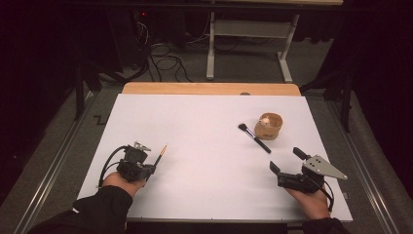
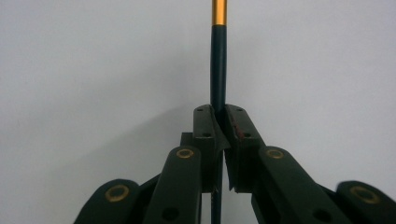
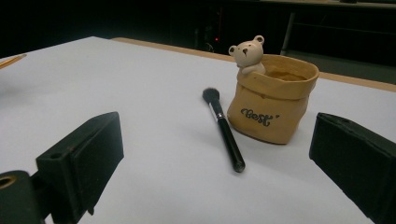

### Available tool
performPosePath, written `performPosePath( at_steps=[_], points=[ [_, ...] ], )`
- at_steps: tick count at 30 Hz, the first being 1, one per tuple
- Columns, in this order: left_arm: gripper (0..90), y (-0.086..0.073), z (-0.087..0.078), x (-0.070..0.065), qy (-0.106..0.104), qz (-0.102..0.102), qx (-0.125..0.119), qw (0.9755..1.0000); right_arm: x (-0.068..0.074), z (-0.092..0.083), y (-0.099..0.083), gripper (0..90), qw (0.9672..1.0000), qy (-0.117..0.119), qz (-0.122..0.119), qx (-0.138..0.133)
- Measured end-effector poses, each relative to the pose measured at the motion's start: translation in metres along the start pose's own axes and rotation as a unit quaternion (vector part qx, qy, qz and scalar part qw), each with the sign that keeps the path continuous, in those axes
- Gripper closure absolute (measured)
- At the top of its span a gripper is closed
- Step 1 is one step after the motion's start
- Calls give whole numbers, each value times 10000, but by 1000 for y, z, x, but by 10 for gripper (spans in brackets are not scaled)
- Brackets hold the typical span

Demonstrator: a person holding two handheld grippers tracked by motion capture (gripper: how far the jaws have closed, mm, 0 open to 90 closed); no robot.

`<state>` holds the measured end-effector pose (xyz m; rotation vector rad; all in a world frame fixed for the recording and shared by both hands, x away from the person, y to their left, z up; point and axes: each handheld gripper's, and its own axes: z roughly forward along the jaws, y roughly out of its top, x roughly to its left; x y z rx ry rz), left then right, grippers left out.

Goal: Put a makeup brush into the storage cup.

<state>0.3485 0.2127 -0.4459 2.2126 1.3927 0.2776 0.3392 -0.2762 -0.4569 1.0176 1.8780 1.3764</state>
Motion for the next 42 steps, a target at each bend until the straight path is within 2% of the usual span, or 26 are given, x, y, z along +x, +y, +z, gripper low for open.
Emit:
performPosePath(
  at_steps=[11,18,25,27,32,35,39,42],
  points=[
    [839,-1,1,0,-13,27,-510,9987,0,1,0,36,10000,4,-11,22],
    [839,-2,2,1,-117,27,-888,9960,0,0,-1,36,10000,1,-14,21],
    [839,-1,-5,5,-241,-133,-1438,9892,0,1,-1,36,10000,-2,-8,28],
    [839,0,-7,7,-260,-233,-1599,9865,1,1,-1,36,10000,-2,-11,26],
    [839,1,-10,10,-246,-285,-1964,9798,0,1,-1,36,10000,-11,-17,25],
    [839,3,-10,12,-335,-361,-2160,9751,0,2,-2,36,10000,-20,-8,33],
    [839,7,-9,9,-392,-352,-2416,9689,-1,2,-2,36,10000,-32,-18,46],
    [839,12,-8,3,-424,-245,-2555,9656,0,2,-3,36,10000,-38,-15,40]
  ],
)
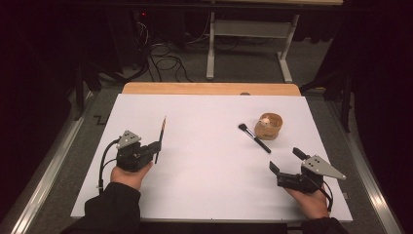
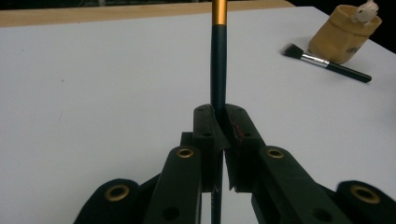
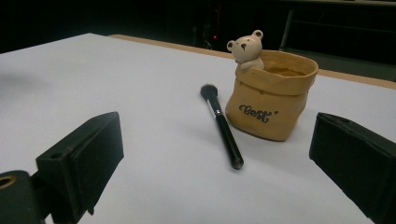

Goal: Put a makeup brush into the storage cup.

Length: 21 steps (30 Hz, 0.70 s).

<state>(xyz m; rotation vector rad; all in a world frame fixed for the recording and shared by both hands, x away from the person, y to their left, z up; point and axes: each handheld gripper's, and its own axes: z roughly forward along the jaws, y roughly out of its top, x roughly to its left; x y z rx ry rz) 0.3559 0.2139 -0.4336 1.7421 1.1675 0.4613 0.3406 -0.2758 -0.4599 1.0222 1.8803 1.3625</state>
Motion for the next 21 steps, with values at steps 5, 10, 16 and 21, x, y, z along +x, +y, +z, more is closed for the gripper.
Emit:
performPosePath(
  at_steps=[5,10,16,21],
  points=[
    [839,2,7,-6,-103,-1,-275,9996,0,0,0,36,10000,-2,-4,-4],
    [839,4,9,-10,-137,52,-593,9981,0,1,-1,36,10000,-3,-1,5],
    [839,7,9,-18,-167,228,-875,9958,-1,1,-1,36,10000,-19,1,5],
    [839,8,9,-26,-287,299,-1019,9939,-1,2,-1,36,10000,-20,-7,12]
  ],
)
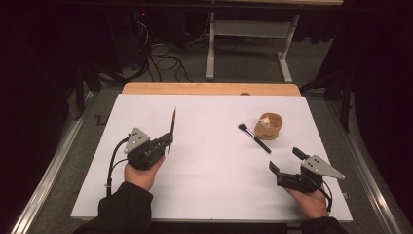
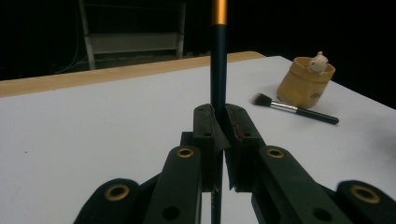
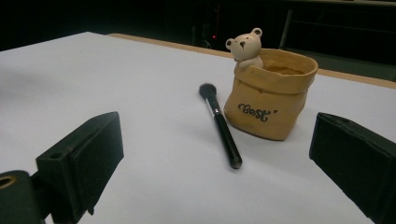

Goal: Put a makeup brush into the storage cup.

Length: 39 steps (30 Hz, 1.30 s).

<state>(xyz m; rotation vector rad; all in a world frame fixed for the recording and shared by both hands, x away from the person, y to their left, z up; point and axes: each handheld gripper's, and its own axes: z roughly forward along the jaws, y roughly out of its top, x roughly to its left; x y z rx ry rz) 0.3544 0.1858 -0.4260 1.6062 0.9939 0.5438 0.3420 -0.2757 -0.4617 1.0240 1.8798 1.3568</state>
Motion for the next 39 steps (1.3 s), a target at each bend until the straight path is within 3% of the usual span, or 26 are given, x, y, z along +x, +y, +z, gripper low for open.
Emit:
performPosePath(
  at_steps=[5,11,17,22,26,39],
  points=[
    [839,-4,-1,-6,-100,216,-246,9994,1,-1,0,36,10000,0,-24,-66],
    [839,-9,1,-6,-334,193,-211,9990,2,1,0,36,10000,-12,-43,-44],
    [839,-10,0,-9,-408,247,-270,9985,4,2,4,36,9999,-111,-60,-56],
    [839,-10,-2,-8,-437,234,-294,9983,7,0,25,40,9997,-175,-87,-162],
    [839,-9,-4,-6,-436,245,-322,9982,13,0,41,41,9994,-144,-247,-201],
    [839,-8,-7,-4,-449,254,-405,9979,35,21,83,41,9986,152,-361,-350]
  ],
)
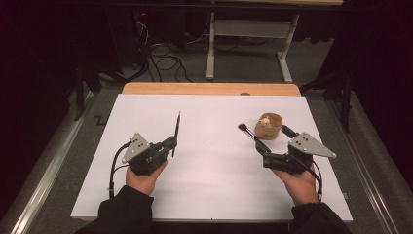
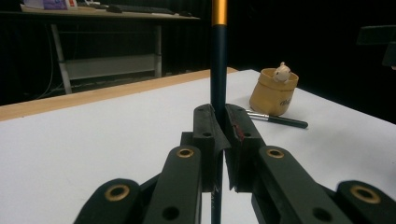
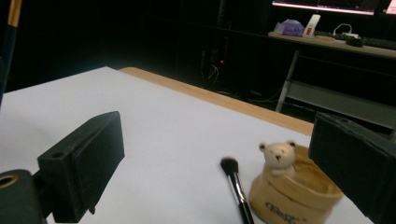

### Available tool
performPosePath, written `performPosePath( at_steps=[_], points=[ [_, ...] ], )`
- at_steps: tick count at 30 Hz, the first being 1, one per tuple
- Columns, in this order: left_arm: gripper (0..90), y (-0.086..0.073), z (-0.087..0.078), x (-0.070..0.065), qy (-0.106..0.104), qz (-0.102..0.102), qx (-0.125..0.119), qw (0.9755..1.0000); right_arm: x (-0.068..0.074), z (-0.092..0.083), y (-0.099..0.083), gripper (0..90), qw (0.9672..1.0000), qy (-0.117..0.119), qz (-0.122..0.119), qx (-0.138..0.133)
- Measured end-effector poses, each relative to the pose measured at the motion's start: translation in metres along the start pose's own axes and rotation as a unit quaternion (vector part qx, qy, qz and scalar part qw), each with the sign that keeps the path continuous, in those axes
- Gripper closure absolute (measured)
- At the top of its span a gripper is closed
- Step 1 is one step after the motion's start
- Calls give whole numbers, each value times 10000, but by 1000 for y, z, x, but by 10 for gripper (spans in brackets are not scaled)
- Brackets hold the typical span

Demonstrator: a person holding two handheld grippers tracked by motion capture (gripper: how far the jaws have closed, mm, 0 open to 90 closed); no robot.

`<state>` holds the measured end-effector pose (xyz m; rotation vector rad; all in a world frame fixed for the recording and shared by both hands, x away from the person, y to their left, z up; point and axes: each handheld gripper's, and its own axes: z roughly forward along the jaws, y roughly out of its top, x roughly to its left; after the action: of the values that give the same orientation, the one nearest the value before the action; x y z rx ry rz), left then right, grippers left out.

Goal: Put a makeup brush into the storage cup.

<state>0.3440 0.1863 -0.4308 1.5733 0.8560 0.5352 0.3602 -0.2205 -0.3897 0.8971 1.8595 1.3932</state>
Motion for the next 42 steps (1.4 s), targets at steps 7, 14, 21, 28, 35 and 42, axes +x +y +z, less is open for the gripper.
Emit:
performPosePath(
  at_steps=[7,14,21,28,35,42],
  points=[
    [839,0,-1,0,-15,-22,-23,10000,16,16,15,48,9998,190,-71,-63],
    [839,1,-2,0,-11,-4,-44,10000,35,31,21,60,9990,389,-197,-103],
    [838,1,-2,-2,-34,18,-38,10000,46,38,20,70,9982,545,-222,-122],
    [839,2,3,-8,-106,100,33,9999,50,36,14,81,9976,656,-134,-182],
    [839,11,12,-21,-267,180,56,9995,52,35,9,91,9967,793,-24,-173],
    [839,17,25,-33,-380,221,34,9990,53,33,7,91,9955,928,40,-163]
  ],
)
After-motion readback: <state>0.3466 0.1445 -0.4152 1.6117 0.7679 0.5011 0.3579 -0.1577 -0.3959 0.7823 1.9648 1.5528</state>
